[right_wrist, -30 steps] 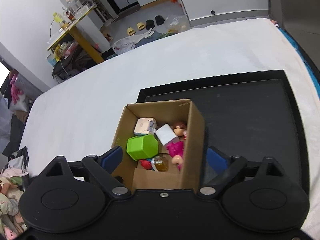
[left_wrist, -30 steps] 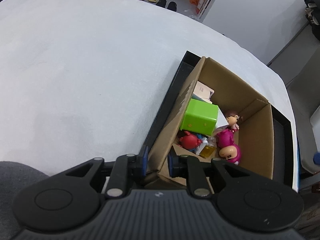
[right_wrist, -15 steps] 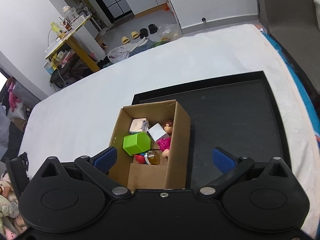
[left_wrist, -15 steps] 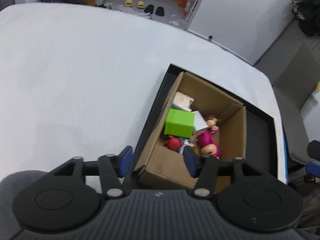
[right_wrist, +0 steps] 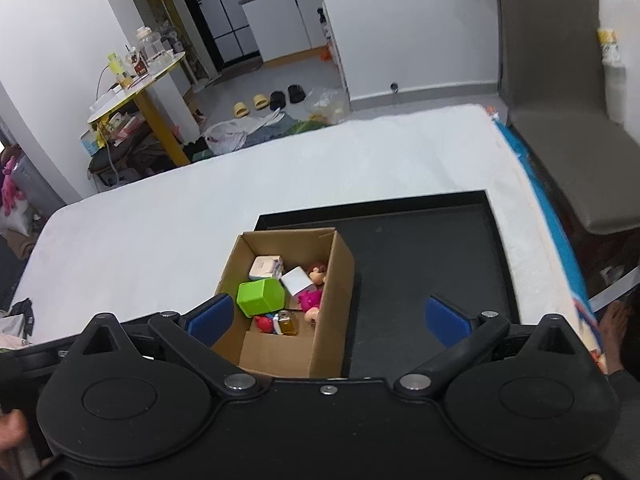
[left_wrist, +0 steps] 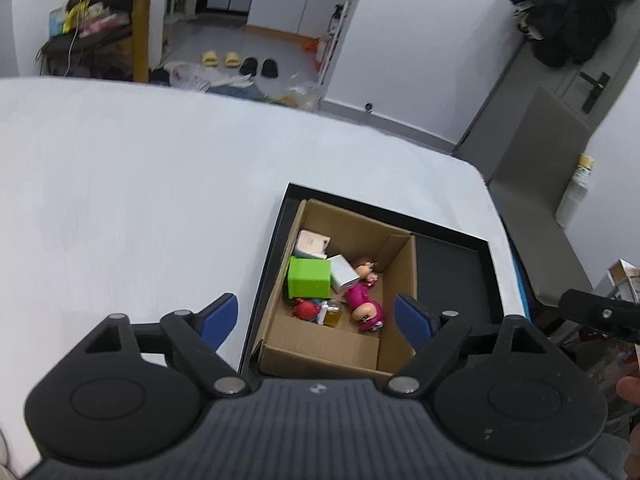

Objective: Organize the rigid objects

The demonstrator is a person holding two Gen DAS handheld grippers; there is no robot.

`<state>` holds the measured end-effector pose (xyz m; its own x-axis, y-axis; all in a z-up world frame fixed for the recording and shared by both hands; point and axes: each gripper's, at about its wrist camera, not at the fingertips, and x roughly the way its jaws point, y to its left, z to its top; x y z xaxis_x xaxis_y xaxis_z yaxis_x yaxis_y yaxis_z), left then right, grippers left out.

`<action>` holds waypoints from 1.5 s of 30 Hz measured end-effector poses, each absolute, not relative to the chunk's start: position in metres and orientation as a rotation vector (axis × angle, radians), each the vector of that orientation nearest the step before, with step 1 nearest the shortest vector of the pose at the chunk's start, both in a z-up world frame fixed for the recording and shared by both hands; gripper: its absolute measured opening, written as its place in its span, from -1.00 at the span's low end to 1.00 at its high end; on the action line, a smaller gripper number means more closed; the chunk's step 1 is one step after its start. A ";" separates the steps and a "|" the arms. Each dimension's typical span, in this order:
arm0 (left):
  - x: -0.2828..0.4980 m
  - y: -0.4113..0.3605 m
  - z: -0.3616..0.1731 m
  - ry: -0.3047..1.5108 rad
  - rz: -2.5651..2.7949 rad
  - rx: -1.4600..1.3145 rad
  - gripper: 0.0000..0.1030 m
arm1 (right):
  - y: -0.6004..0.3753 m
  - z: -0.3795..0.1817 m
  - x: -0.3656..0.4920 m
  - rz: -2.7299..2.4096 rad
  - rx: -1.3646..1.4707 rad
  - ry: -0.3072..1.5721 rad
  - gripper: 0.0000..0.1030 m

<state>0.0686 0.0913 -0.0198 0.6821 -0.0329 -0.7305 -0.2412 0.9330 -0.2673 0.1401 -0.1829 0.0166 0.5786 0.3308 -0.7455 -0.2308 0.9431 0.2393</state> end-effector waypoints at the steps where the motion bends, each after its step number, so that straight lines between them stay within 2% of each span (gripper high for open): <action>1: 0.067 0.090 -0.017 0.812 0.114 -0.357 0.67 | -0.183 0.018 0.137 0.326 0.115 0.891 1.00; 18: 0.006 0.078 0.032 0.694 0.046 -0.296 0.70 | -0.205 0.051 0.082 0.325 0.093 0.786 1.00; 24: -0.015 0.075 0.046 0.654 0.052 -0.282 0.84 | -0.217 0.058 0.066 0.301 0.113 0.761 1.00; 27: -0.025 0.072 0.050 0.634 0.046 -0.268 0.89 | -0.218 0.060 0.056 0.304 0.102 0.755 1.00; 45: -0.056 0.049 0.045 0.634 0.014 -0.197 0.91 | -0.226 0.054 0.029 0.283 0.102 0.743 1.00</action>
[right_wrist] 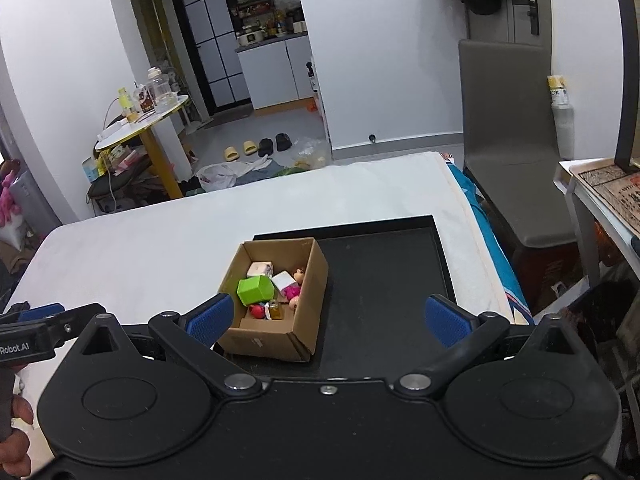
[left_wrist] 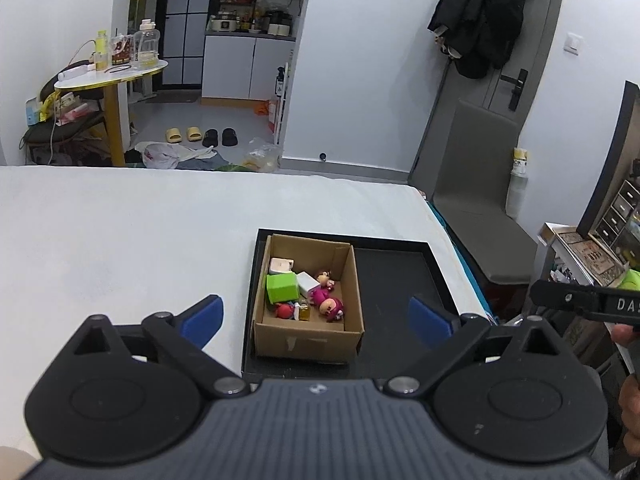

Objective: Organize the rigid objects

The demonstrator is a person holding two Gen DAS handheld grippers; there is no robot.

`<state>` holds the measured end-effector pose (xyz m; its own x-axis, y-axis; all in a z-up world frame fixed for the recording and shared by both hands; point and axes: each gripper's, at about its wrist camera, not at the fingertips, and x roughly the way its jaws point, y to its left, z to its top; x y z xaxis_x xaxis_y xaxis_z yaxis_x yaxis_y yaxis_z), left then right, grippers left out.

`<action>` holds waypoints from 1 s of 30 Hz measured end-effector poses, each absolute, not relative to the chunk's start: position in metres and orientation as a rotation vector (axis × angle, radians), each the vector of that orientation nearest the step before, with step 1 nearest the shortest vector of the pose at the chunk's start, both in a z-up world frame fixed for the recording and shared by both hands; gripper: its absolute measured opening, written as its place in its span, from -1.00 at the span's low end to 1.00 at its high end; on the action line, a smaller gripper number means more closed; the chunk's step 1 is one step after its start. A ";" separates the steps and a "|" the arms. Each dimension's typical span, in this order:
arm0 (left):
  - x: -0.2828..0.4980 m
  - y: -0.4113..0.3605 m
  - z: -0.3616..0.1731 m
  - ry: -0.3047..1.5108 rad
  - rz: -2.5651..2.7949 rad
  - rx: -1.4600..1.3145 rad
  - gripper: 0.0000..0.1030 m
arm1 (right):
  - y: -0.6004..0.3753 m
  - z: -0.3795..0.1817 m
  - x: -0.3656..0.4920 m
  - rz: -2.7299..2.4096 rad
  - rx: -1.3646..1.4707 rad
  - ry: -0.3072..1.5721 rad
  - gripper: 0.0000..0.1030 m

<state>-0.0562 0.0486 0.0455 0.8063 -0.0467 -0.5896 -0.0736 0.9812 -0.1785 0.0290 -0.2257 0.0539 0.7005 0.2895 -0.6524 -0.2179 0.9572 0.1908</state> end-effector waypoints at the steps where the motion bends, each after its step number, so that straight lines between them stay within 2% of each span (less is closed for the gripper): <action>1: -0.056 0.049 0.044 0.637 0.015 -0.199 0.91 | -0.224 0.053 0.028 0.291 0.096 0.747 1.00; 30: -0.058 0.050 0.029 0.680 0.013 -0.202 0.92 | -0.217 0.040 0.026 0.289 0.067 0.772 1.00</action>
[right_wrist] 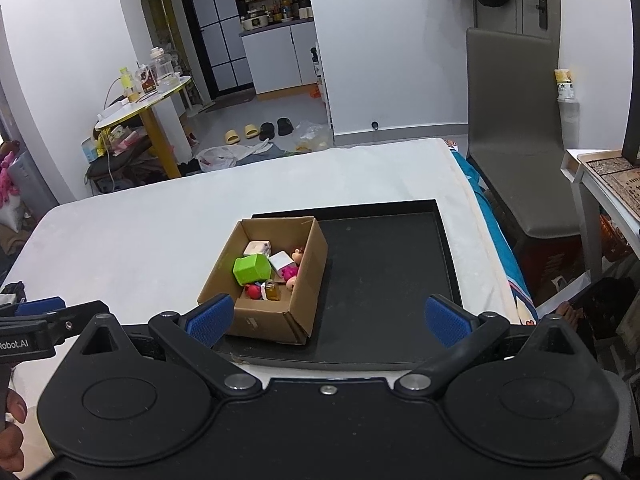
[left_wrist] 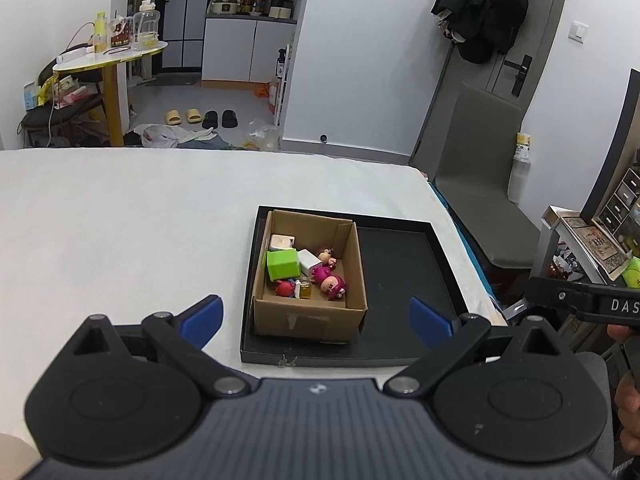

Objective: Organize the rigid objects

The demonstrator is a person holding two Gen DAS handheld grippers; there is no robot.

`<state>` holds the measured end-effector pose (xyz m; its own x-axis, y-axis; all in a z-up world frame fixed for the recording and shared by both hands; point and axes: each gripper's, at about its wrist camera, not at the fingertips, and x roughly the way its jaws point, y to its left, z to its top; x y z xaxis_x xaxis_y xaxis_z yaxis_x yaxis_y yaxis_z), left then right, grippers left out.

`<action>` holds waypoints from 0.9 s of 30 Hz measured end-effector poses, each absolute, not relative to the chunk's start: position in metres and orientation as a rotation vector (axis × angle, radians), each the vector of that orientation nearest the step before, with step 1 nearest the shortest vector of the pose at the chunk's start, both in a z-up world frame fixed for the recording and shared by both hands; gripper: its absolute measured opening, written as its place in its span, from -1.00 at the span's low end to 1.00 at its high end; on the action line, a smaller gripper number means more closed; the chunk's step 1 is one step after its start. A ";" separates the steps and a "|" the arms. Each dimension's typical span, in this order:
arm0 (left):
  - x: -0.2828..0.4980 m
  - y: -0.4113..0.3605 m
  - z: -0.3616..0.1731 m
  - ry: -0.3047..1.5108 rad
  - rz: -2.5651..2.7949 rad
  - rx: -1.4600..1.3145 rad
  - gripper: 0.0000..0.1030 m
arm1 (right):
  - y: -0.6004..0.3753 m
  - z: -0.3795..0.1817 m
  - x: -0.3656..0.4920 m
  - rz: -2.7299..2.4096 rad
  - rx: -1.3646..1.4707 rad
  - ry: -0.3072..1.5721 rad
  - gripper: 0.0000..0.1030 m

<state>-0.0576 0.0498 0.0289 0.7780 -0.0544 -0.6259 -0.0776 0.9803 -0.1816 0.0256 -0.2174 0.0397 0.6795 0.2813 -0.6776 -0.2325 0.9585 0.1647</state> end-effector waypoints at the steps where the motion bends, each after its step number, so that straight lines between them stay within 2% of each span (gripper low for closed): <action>1: -0.058 0.049 0.029 0.680 0.013 -0.201 0.92 | -0.217 0.040 0.026 0.288 0.067 0.772 1.00; 27: -0.060 0.045 0.026 0.676 0.019 -0.172 0.92 | -0.217 0.039 0.027 0.286 0.072 0.782 1.00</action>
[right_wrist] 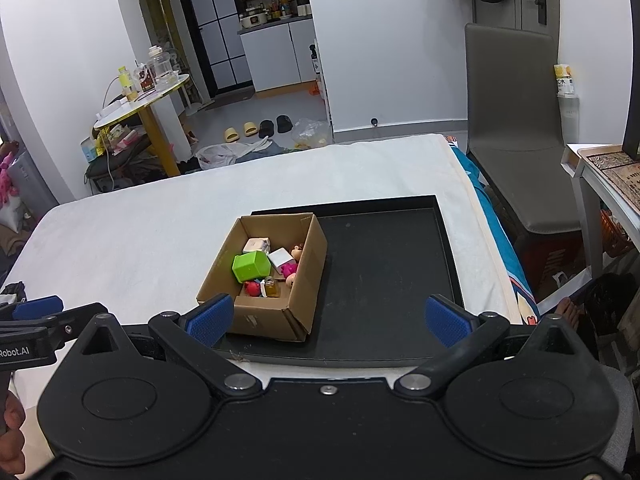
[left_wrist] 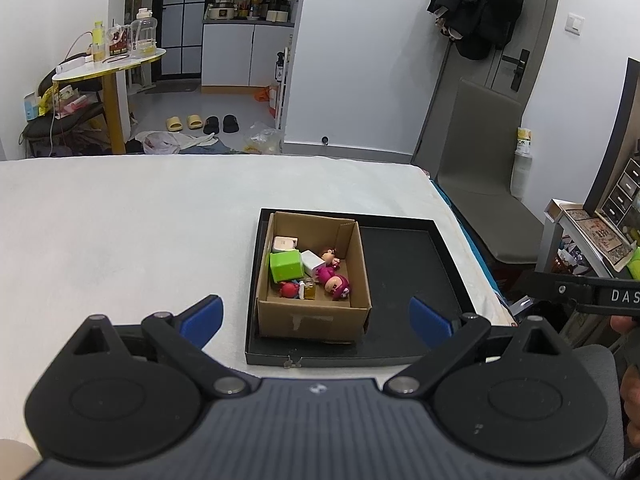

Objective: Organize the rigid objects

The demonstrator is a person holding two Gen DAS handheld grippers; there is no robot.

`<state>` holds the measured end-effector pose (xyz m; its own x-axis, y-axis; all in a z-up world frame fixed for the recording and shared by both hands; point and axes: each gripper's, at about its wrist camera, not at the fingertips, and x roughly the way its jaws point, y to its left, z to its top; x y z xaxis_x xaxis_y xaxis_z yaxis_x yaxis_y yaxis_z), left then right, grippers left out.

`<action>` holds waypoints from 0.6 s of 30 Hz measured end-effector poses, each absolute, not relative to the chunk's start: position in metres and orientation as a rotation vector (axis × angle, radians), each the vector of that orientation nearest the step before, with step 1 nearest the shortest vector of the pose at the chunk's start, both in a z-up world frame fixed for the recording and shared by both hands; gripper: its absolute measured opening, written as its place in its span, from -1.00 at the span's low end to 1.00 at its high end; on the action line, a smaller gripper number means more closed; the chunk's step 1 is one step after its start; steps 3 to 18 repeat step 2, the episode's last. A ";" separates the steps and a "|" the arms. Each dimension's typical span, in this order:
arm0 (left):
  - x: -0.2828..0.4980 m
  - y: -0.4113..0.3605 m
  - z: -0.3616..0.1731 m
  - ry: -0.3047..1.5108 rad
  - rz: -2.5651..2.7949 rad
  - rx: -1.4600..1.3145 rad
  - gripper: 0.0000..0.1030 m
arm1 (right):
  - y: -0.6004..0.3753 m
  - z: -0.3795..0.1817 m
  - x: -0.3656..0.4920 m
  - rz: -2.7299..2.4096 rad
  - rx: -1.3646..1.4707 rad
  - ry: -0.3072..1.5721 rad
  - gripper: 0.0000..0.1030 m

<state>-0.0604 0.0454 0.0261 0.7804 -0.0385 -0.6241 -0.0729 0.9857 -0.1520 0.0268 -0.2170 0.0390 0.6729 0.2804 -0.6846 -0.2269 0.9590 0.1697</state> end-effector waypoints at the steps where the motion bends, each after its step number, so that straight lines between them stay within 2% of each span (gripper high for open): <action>1: -0.060 0.045 0.026 0.676 0.017 -0.171 0.92 | -0.217 0.039 0.027 0.284 0.073 0.783 1.00; 18: -0.060 0.045 0.026 0.678 0.009 -0.170 0.92 | -0.217 0.039 0.026 0.283 0.073 0.785 1.00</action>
